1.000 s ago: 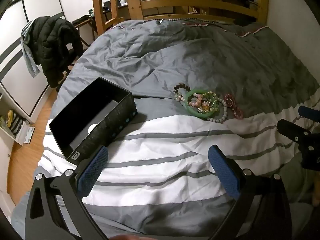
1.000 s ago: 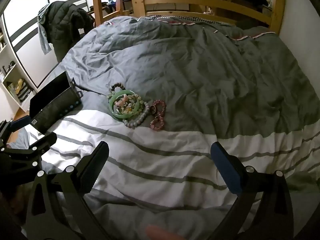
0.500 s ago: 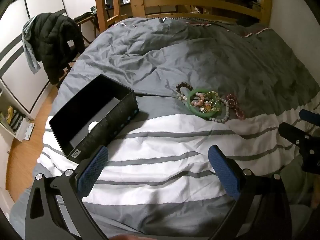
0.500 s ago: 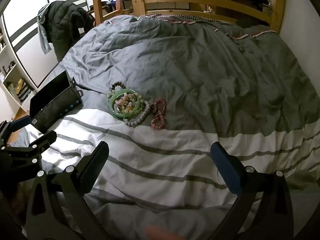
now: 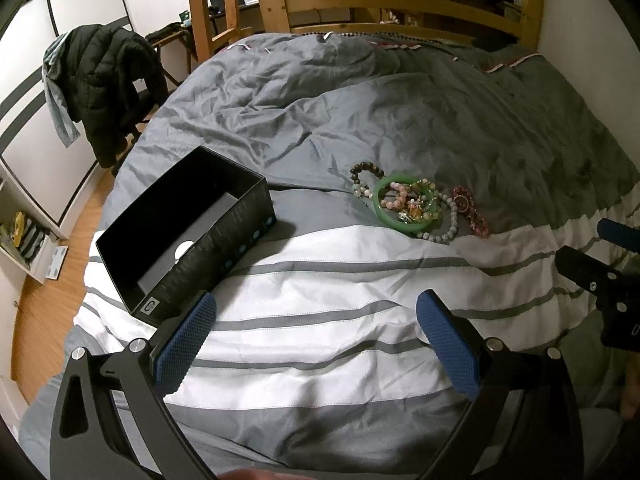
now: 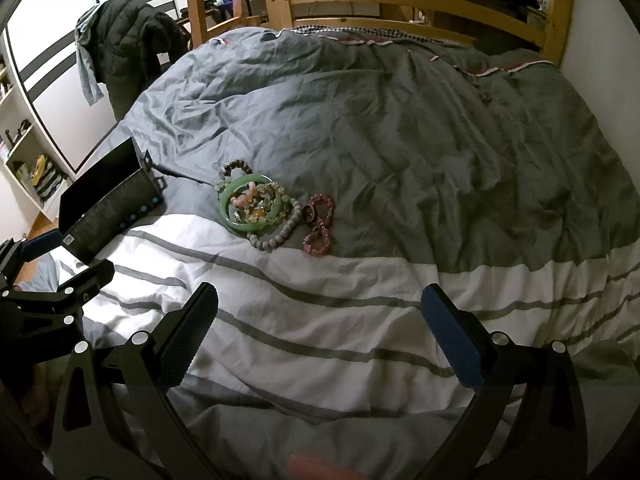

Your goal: Organize jewelry

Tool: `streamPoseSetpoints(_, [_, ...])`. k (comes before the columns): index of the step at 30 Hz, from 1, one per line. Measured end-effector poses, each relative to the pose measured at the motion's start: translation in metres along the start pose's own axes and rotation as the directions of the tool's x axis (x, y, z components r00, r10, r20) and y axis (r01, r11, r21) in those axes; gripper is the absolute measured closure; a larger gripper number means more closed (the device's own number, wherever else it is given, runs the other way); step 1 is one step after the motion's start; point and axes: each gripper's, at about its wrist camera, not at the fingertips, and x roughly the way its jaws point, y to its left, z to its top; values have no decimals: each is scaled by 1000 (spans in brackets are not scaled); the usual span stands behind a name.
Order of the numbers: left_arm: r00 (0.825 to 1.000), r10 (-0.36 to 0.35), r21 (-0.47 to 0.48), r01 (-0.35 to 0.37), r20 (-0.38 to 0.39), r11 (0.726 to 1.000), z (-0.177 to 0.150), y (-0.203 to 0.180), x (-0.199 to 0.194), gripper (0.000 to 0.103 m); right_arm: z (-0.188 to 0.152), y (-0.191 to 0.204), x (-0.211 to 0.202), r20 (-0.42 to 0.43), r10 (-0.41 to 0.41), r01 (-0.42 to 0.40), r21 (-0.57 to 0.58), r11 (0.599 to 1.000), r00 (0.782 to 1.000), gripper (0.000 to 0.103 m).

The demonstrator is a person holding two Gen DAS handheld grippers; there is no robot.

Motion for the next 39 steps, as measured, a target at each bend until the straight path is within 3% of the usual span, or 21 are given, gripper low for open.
streamPoseSetpoints(39, [1000, -9, -1, 9, -6, 1000, -1, 2, 0, 4, -1, 0, 1, -7, 5, -5, -1, 1000, 1000, 2])
